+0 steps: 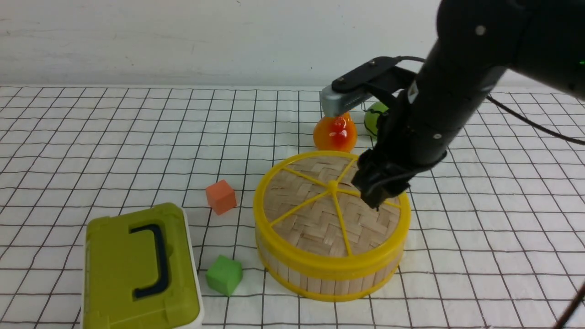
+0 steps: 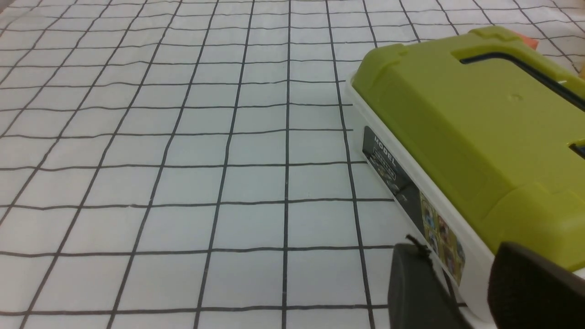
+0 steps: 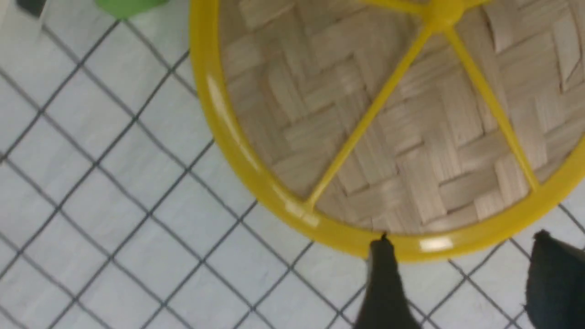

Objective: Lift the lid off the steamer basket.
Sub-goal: Use the right arm to lift the lid of the steamer

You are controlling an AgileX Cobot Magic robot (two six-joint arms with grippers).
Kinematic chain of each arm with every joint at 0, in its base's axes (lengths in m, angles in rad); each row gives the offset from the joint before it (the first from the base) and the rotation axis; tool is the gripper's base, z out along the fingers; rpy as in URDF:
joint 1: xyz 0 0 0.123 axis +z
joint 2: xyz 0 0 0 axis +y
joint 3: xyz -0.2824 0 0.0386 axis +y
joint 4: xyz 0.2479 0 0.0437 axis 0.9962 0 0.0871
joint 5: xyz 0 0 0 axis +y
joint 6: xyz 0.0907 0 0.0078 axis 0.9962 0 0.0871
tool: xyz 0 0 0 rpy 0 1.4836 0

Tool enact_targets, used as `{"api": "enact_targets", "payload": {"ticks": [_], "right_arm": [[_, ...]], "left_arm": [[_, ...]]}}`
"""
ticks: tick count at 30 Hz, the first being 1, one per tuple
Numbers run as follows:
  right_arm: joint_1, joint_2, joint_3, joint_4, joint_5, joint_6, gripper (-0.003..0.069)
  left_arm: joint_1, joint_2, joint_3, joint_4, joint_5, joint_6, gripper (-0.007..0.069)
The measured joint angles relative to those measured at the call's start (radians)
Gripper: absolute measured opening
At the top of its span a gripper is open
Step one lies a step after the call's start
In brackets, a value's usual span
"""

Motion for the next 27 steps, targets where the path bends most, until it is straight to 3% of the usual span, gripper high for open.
{"api": "enact_targets", "payload": {"ticks": [1,3,10,23,27], "right_arm": [[0.0,0.04,-0.041,0.002,-0.003,0.012,0.0489],[0.0,0.087,-0.084,0.004,-0.007,0.022,0.0517],[0.0,0.214,-0.222,0.007,-0.014,0.04,0.0514],[0.0,0.319,-0.28,-0.023,-0.045,0.067,0.0379],[0.0,0.328,-0.281,-0.028,-0.05,0.072,0.0281]], "left_arm": [[0.0,0.0,0.0,0.0,0.0,0.0,0.0239],[0.0,0.0,0.0,0.0,0.0,0.0,0.0239],[0.0,0.0,0.0,0.0,0.0,0.0,0.0239],[0.0,0.0,0.0,0.0,0.0,0.0,0.0239],[0.0,0.0,0.0,0.0,0.0,0.0,0.0239]]}}
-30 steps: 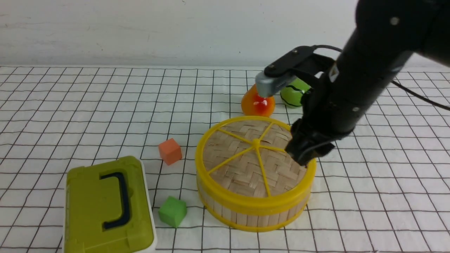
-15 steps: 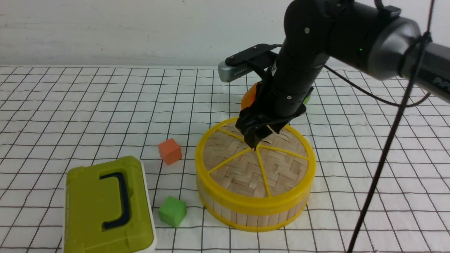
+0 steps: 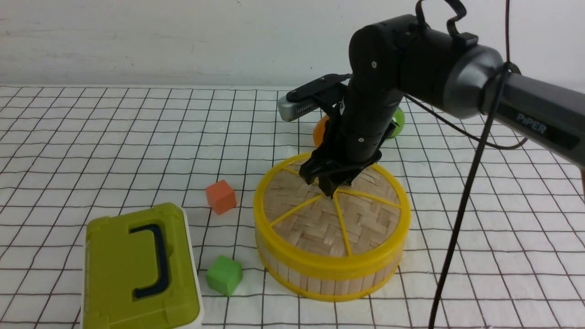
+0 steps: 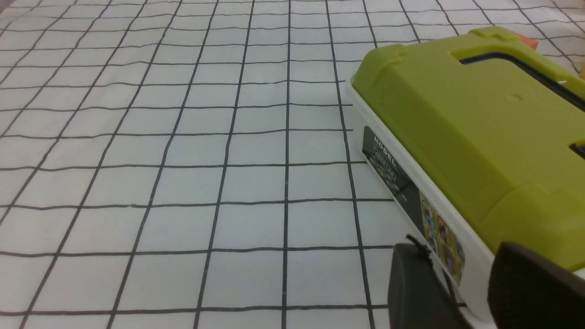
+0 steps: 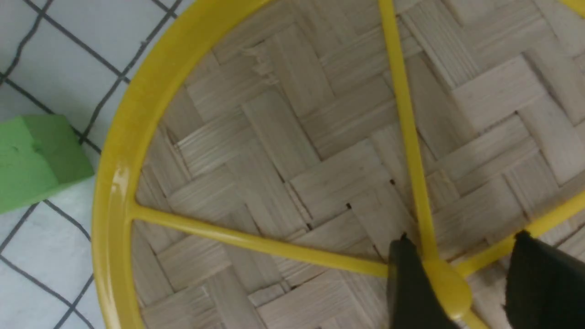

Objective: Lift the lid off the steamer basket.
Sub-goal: Use the right arm to lift the lid of the steamer, then use the right arm to place the steamer lid on the table

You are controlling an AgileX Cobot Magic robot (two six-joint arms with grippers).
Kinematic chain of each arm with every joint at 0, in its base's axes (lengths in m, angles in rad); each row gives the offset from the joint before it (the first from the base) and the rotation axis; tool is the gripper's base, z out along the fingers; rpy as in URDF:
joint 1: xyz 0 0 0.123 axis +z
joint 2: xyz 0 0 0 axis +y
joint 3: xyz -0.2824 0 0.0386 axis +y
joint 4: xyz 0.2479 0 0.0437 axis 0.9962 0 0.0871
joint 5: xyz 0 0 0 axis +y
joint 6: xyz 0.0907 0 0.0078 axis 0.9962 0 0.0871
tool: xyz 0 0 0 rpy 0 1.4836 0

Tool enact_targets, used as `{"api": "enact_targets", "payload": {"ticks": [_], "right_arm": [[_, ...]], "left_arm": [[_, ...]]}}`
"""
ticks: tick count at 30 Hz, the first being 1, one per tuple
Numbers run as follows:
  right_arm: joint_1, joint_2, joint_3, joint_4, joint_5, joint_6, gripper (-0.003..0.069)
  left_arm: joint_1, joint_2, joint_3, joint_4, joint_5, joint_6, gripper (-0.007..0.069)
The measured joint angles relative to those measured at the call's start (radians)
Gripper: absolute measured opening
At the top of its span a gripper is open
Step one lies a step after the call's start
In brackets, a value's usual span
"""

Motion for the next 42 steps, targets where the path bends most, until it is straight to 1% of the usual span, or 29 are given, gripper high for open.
{"api": "enact_targets", "payload": {"ticks": [1,2,3,4,5,11,13,16,18,20,22,23,24,25,26,27,29,30,32,33,35,39,42], "right_arm": [[0.0,0.0,0.0,0.0,0.0,0.0,0.0281],[0.001,0.0,-0.002,0.005,0.0,0.0,0.0197],[0.001,0.0,-0.002,0.006,0.0,0.0,0.0197],[0.002,0.0,-0.003,0.009,0.001,0.0,0.0115],[0.002,0.0,-0.004,0.009,0.002,0.0,0.0095],[0.002,-0.025,-0.046,-0.009,0.058,0.008,0.0104],[-0.006,-0.091,-0.069,-0.04,0.096,0.008,0.0104],[-0.03,-0.156,-0.079,-0.05,0.103,0.008,0.0104],[-0.091,-0.226,-0.082,-0.052,0.109,0.012,0.0104],[-0.185,-0.288,-0.061,-0.059,0.111,0.014,0.0104],[-0.247,-0.324,-0.025,-0.063,0.112,0.016,0.0104],[-0.262,-0.332,-0.014,-0.063,0.113,0.016,0.0104],[-0.315,-0.358,0.038,-0.063,0.113,0.016,0.0104],[-0.35,-0.372,0.074,-0.057,0.114,0.018,0.0104],[-0.363,-0.377,0.081,-0.056,0.114,0.018,0.0104],[-0.412,-0.389,0.14,-0.042,0.114,0.019,0.0104],[-0.459,-0.391,0.218,-0.025,0.09,0.019,0.0104],[-0.459,-0.391,0.226,-0.024,0.085,0.019,0.0104],[-0.497,-0.384,0.335,-0.003,-0.008,0.019,0.0104],[-0.499,-0.383,0.343,-0.002,-0.016,0.019,0.0104],[-0.505,-0.368,0.429,0.006,-0.106,0.019,0.0104],[-0.505,-0.327,0.511,0.015,-0.219,0.019,0.0104],[-0.505,-0.28,0.527,0.017,-0.251,0.019,0.0104]], "left_arm": [[0.0,0.0,0.0,0.0,0.0,0.0,0.0239],[0.0,0.0,0.0,0.0,0.0,0.0,0.0239],[0.0,0.0,0.0,0.0,0.0,0.0,0.0239],[0.0,0.0,0.0,0.0,0.0,0.0,0.0239],[0.0,0.0,0.0,0.0,0.0,0.0,0.0239],[0.0,0.0,0.0,0.0,0.0,0.0,0.0239],[0.0,0.0,0.0,0.0,0.0,0.0,0.0239],[0.0,0.0,0.0,0.0,0.0,0.0,0.0239],[0.0,0.0,0.0,0.0,0.0,0.0,0.0239],[0.0,0.0,0.0,0.0,0.0,0.0,0.0239],[0.0,0.0,0.0,0.0,0.0,0.0,0.0239],[0.0,0.0,0.0,0.0,0.0,0.0,0.0239],[0.0,0.0,0.0,0.0,0.0,0.0,0.0239],[0.0,0.0,0.0,0.0,0.0,0.0,0.0239],[0.0,0.0,0.0,0.0,0.0,0.0,0.0239],[0.0,0.0,0.0,0.0,0.0,0.0,0.0239],[0.0,0.0,0.0,0.0,0.0,0.0,0.0239],[0.0,0.0,0.0,0.0,0.0,0.0,0.0239],[0.0,0.0,0.0,0.0,0.0,0.0,0.0239],[0.0,0.0,0.0,0.0,0.0,0.0,0.0239],[0.0,0.0,0.0,0.0,0.0,0.0,0.0239],[0.0,0.0,0.0,0.0,0.0,0.0,0.0239],[0.0,0.0,0.0,0.0,0.0,0.0,0.0239]]}}
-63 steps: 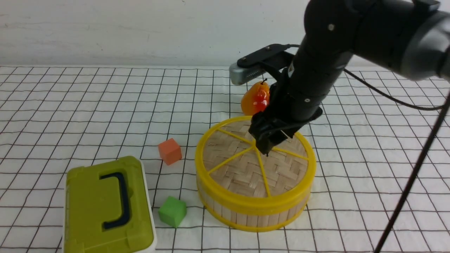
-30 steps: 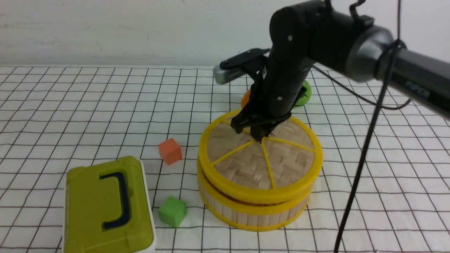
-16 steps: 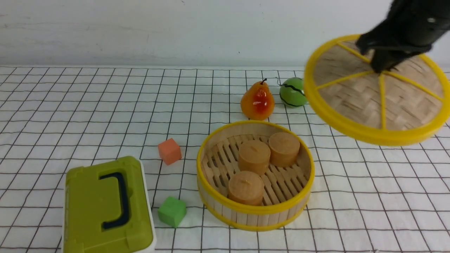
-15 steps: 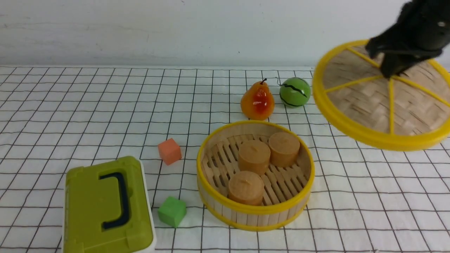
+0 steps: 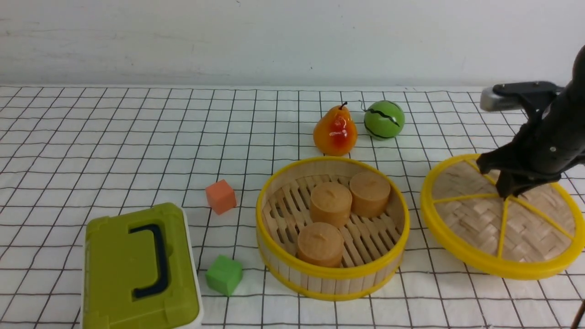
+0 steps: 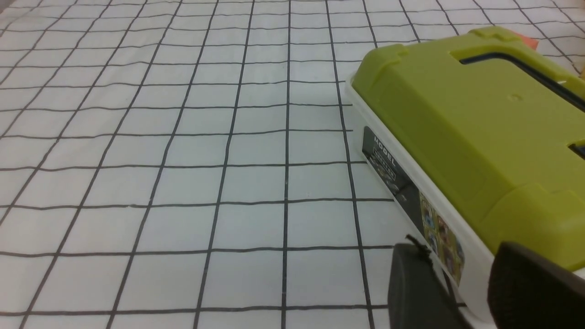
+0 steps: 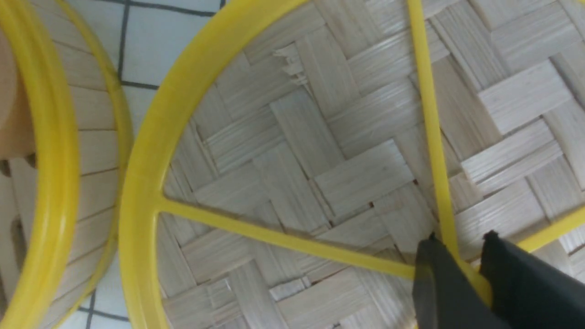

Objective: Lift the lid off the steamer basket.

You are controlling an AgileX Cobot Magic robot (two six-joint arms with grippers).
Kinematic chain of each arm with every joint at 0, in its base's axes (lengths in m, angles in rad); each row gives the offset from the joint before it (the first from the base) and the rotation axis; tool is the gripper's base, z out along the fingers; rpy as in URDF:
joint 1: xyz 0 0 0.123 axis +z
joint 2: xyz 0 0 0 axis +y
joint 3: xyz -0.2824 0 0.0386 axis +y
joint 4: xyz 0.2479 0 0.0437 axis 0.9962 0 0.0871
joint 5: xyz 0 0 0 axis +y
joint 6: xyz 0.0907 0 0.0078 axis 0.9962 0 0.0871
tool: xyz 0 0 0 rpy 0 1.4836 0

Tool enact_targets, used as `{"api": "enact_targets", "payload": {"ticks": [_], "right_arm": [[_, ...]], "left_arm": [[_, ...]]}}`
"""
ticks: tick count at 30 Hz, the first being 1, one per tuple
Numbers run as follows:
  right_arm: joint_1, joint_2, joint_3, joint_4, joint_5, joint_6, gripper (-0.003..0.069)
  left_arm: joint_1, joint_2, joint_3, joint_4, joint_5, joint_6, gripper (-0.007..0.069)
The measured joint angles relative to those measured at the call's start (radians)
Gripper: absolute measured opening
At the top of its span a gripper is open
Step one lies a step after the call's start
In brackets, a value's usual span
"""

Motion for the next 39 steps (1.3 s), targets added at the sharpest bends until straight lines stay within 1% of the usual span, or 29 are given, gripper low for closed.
{"api": "enact_targets", "payload": {"ticks": [7,9,10,12,15,18,22,24,29,30,32,35,39], "right_arm": [[0.0,0.081,0.004,0.002,-0.011,0.0,0.0108],[0.0,0.091,0.004,0.006,-0.012,0.0,0.0144],[0.0,0.091,0.004,0.009,-0.012,0.0,0.0181],[0.0,0.089,0.004,0.013,-0.01,0.0,0.0227],[0.0,0.059,0.004,0.017,0.016,0.0,0.0318],[0.0,0.003,0.004,0.021,0.034,0.0,0.0328],[0.0,-0.143,0.004,0.061,0.052,-0.018,0.0292],[0.0,-0.282,0.004,0.113,0.065,-0.054,0.0221],[0.0,-0.516,0.004,0.19,0.105,-0.109,0.0093],[0.0,-0.569,0.004,0.205,0.119,-0.117,0.0055],[0.0,-0.641,0.004,0.221,0.143,-0.123,0.0013],[0.0,-0.75,0.004,0.224,0.177,-0.128,-0.0022],[0.0,-0.861,0.004,0.223,0.202,-0.128,-0.0024]], "left_arm": [[0.0,0.0,0.0,0.0,0.0,0.0,0.0239],[0.0,0.0,0.0,0.0,0.0,0.0,0.0239],[0.0,0.0,0.0,0.0,0.0,0.0,0.0239],[0.0,0.0,0.0,0.0,0.0,0.0,0.0239],[0.0,0.0,0.0,0.0,0.0,0.0,0.0239],[0.0,0.0,0.0,0.0,0.0,0.0,0.0239],[0.0,0.0,0.0,0.0,0.0,0.0,0.0239],[0.0,0.0,0.0,0.0,0.0,0.0,0.0239],[0.0,0.0,0.0,0.0,0.0,0.0,0.0239],[0.0,0.0,0.0,0.0,0.0,0.0,0.0239],[0.0,0.0,0.0,0.0,0.0,0.0,0.0239],[0.0,0.0,0.0,0.0,0.0,0.0,0.0239],[0.0,0.0,0.0,0.0,0.0,0.0,0.0239]]}}
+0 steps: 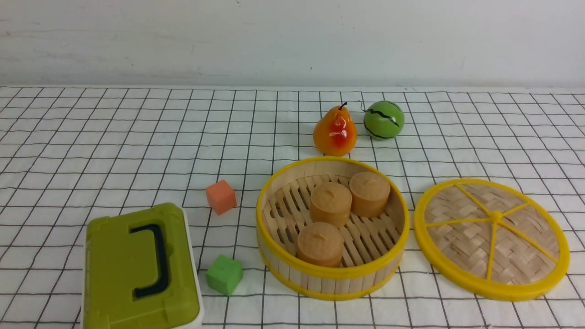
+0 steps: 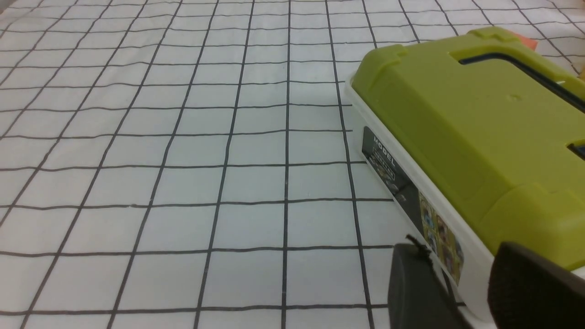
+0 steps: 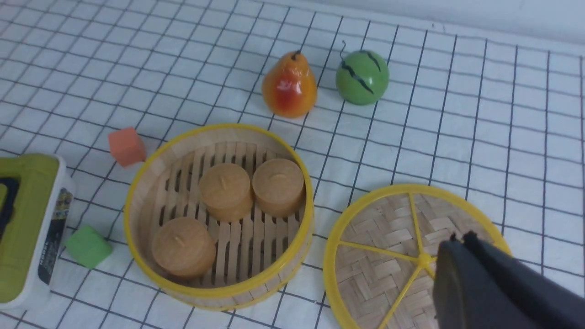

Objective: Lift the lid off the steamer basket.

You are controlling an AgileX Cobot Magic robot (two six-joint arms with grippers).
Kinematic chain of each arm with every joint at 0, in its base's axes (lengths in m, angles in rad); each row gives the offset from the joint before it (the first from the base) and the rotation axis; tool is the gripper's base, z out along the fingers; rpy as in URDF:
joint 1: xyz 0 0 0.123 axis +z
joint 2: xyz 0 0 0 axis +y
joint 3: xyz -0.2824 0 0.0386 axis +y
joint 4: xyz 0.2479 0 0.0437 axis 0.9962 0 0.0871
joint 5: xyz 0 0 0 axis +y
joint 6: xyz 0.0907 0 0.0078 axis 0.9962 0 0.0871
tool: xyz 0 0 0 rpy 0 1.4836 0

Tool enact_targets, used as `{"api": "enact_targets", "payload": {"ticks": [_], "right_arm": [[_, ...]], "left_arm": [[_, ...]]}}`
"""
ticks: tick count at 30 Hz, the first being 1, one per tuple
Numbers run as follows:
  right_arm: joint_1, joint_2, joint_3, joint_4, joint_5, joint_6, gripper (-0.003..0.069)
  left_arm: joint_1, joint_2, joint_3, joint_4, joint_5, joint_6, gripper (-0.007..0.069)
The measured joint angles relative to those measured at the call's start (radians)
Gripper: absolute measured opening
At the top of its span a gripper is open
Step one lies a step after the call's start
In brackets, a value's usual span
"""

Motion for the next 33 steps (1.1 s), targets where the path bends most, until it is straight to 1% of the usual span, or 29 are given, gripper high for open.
{"api": "enact_targets", "payload": {"ticks": [4,8,15,24,27,28,29,30,31,33], "right_arm": [[0.0,-0.102,0.0,0.0,0.012,0.0,-0.0024],[0.0,-0.147,-0.001,0.0,0.044,0.0,-0.0024],[0.0,-0.165,-0.001,0.0,0.118,0.0,-0.0022],[0.0,-0.165,-0.001,-0.057,0.12,0.0,-0.0018],[0.0,-0.17,0.025,-0.076,0.057,0.0,-0.0018],[0.0,-0.178,0.054,-0.088,0.022,0.0,-0.0018],[0.0,-0.195,0.103,-0.104,-0.055,0.0,-0.0018],[0.0,-0.198,0.122,-0.108,-0.068,0.0,-0.0018],[0.0,-0.23,0.202,-0.119,-0.181,0.0,-0.0018],[0.0,-0.28,0.324,-0.129,-0.32,0.0,-0.0018]], "left_arm": [[0.0,0.0,0.0,0.0,0.0,0.0,0.0239],[0.0,0.0,0.0,0.0,0.0,0.0,0.0239],[0.0,0.0,0.0,0.0,0.0,0.0,0.0239],[0.0,0.0,0.0,0.0,0.0,0.0,0.0239],[0.0,0.0,0.0,0.0,0.0,0.0,0.0239],[0.0,0.0,0.0,0.0,0.0,0.0,0.0239],[0.0,0.0,0.0,0.0,0.0,0.0,0.0239],[0.0,0.0,0.0,0.0,0.0,0.0,0.0239],[0.0,0.0,0.0,0.0,0.0,0.0,0.0239],[0.0,0.0,0.0,0.0,0.0,0.0,0.0239]]}}
